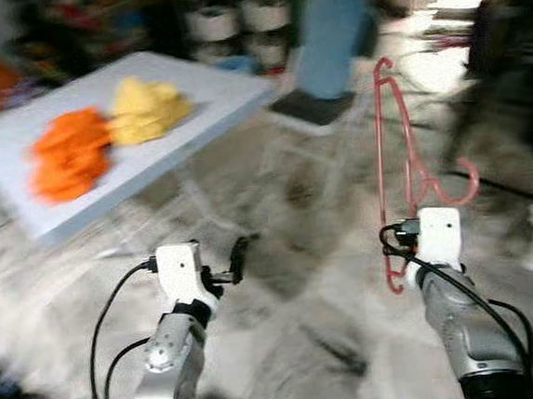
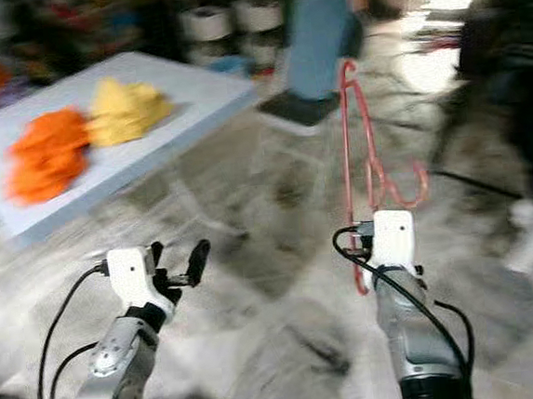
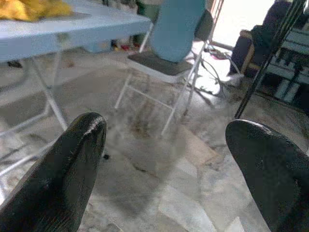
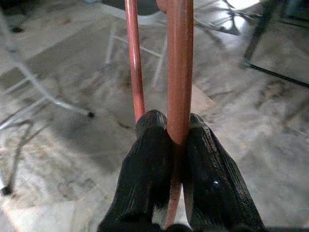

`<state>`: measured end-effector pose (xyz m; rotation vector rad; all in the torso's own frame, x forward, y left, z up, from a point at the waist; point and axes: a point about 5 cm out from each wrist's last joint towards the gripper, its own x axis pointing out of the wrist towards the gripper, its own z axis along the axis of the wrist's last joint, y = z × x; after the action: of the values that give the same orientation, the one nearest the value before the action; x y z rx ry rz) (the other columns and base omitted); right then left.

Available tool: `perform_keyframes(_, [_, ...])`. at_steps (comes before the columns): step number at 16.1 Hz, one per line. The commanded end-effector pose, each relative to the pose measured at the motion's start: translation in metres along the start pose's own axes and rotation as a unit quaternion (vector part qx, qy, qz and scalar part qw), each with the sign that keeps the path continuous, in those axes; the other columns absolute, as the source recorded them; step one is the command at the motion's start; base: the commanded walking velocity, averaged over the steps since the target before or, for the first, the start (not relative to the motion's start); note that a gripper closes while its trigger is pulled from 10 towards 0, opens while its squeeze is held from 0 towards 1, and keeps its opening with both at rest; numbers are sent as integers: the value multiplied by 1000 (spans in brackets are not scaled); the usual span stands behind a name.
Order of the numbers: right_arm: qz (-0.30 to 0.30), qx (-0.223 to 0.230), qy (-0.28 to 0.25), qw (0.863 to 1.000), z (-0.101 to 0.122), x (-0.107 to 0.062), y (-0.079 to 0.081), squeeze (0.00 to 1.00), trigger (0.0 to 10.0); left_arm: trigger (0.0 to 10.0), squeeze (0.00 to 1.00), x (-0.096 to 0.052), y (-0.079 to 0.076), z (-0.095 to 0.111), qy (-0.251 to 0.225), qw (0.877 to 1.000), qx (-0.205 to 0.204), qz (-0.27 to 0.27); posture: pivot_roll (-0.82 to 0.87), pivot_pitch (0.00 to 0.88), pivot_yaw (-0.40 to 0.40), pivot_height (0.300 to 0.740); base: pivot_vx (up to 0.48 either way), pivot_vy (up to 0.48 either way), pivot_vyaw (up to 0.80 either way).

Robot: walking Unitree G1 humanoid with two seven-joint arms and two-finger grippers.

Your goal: Hang hanger

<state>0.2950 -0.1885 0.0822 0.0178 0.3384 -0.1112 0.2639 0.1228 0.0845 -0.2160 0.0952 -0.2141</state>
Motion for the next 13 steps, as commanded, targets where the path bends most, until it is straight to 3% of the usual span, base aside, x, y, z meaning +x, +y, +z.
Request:
perform_keyframes(1, [16, -1, -14, 1000, 10, 3, 8, 0, 10000, 10000, 0, -3, 6, -2, 5, 1000, -1, 12, -113, 0, 69, 740, 368, 0, -556])
perform_keyframes(13, [24, 6, -4, 1000, 11, 7, 13, 0, 10000, 10000, 0, -6, 7, -7, 18, 1000, -9, 19, -90, 0, 40, 740, 338, 313, -537])
